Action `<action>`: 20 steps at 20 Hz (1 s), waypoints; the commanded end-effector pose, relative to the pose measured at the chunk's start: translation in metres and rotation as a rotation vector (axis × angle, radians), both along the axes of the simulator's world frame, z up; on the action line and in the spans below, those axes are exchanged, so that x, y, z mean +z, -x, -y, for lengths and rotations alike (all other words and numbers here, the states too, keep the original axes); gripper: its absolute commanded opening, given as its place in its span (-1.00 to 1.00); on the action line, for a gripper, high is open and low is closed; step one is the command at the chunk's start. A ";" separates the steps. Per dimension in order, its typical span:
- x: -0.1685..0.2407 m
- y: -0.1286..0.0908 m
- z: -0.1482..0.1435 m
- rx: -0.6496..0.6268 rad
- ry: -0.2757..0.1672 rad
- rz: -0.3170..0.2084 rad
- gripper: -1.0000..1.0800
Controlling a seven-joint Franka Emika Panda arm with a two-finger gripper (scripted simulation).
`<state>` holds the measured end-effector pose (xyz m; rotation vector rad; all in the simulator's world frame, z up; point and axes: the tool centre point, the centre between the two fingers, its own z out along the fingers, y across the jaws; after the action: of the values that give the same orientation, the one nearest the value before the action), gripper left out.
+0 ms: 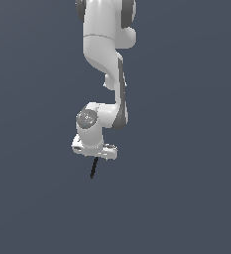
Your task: Pick up the object and move it to a goal position.
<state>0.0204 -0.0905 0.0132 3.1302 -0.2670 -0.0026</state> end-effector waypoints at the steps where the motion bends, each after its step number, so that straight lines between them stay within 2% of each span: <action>1: -0.005 -0.001 0.000 0.000 0.000 0.002 0.92; 3: -0.005 -0.001 0.000 0.000 0.000 0.002 0.92; 4: -0.005 -0.001 0.000 0.000 0.000 0.002 -1.00; 15: -0.004 -0.002 0.000 0.000 0.000 0.003 -1.00; 20: 0.003 0.001 -0.009 0.000 0.000 0.003 -1.00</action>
<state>0.0199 -0.0858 0.0133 3.1297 -0.2689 -0.0005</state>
